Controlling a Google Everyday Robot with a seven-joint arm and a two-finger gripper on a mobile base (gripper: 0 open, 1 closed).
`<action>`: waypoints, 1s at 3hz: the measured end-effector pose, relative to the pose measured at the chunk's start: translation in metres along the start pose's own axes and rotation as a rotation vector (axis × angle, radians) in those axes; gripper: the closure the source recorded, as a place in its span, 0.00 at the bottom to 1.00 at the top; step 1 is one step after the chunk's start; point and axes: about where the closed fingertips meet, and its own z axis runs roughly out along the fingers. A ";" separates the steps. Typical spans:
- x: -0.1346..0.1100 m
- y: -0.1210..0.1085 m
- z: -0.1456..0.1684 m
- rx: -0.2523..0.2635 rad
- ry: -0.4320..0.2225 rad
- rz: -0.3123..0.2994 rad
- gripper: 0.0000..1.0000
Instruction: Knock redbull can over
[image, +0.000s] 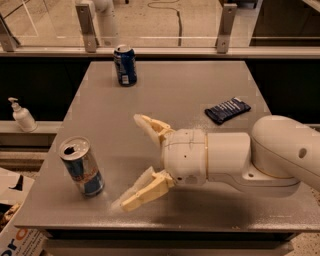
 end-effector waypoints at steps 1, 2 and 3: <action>0.007 0.012 0.020 -0.020 0.018 -0.007 0.00; 0.014 0.023 0.039 -0.034 0.023 -0.007 0.00; 0.020 0.034 0.061 -0.047 0.007 0.001 0.00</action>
Offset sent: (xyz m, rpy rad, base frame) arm -0.0223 0.0612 -0.0414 -0.0265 0.0155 0.0420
